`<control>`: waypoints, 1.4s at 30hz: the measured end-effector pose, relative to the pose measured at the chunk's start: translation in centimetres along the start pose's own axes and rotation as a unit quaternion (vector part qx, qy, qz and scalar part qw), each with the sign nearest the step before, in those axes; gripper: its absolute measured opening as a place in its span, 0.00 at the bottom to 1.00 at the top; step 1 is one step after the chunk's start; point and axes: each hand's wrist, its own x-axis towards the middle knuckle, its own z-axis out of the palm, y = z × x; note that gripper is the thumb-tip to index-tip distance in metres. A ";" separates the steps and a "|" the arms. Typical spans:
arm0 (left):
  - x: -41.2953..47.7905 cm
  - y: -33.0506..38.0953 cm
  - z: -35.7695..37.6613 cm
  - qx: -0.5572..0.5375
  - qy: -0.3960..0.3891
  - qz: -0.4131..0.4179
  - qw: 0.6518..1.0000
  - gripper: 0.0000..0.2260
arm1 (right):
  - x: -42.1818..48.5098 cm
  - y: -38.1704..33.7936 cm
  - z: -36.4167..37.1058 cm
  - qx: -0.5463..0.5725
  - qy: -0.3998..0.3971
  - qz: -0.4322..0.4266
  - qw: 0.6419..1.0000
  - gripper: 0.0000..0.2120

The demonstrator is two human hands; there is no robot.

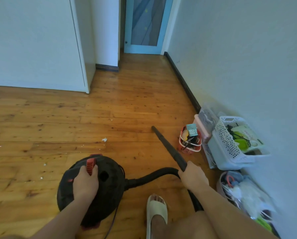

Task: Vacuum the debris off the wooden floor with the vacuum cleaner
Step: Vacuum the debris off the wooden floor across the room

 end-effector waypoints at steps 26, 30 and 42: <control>-7.7 -4.6 -3.5 0.005 -0.094 0.019 0.995 0.12 | -11.2 2.0 2.1 -0.072 -0.019 -0.105 0.992 0.07; -7.3 -4.2 -3.2 -0.002 -0.068 0.012 0.998 0.12 | -9.0 -1.7 3.3 -0.049 -0.027 -0.113 0.992 0.09; 0.3 -3.3 -4.1 -0.020 -0.032 -0.013 0.999 0.12 | -0.9 -11.5 6.4 -0.105 -0.021 -0.177 0.978 0.09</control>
